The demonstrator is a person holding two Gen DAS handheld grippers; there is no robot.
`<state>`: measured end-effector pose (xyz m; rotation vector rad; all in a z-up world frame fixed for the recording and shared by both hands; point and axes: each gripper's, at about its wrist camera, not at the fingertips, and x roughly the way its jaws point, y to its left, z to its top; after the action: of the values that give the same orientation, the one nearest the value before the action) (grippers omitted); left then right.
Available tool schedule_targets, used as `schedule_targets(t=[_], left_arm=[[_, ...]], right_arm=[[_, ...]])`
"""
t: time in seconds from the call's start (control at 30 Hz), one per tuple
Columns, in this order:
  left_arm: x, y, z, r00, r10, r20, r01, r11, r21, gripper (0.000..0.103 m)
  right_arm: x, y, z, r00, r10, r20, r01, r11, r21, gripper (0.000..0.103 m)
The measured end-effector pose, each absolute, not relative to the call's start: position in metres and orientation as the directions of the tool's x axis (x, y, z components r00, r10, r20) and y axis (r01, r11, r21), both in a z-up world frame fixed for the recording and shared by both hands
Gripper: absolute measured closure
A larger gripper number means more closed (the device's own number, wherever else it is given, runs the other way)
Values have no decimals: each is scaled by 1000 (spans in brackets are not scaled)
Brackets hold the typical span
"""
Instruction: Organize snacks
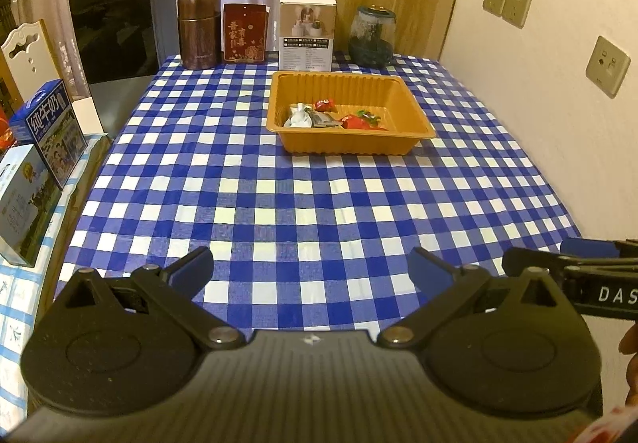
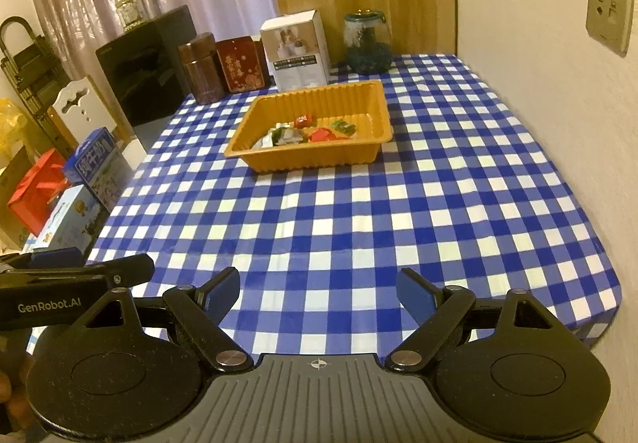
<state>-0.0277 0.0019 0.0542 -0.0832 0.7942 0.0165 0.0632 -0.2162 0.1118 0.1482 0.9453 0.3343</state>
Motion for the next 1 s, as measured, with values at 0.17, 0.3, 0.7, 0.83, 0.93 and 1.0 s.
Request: schedule_targets(t=[0.17,0.3,0.7,0.83,0.93,1.0], left_arm=[[-27,2,55,704,-12,-710,-51,996,-68,0],[-26,4,56,703,-14,-711,-49,996,-68,0],[-26,3,56,704,-15,-710,-47,997,-68,0],[-26,4,56,705,-17,-709,-44,997,-67,0],[-26,3,56,705,-16,-709,-45,997,-67,0],[-26,3,56,705,-15,-710,-46,997,-66,0]], right_arm=[[64,-219,113,545,342,-766,-211,940,269,18],[64,-219,113,546,343,-764,-209,939,272,18],[65,-217,113,546,343,-765,-208,939,272,18],[65,-216,113,546,342,-765,-207,940,272,18],[65,-217,113,545,343,-765,-207,939,273,18],[65,-217,113,546,342,-765,-208,940,271,18]])
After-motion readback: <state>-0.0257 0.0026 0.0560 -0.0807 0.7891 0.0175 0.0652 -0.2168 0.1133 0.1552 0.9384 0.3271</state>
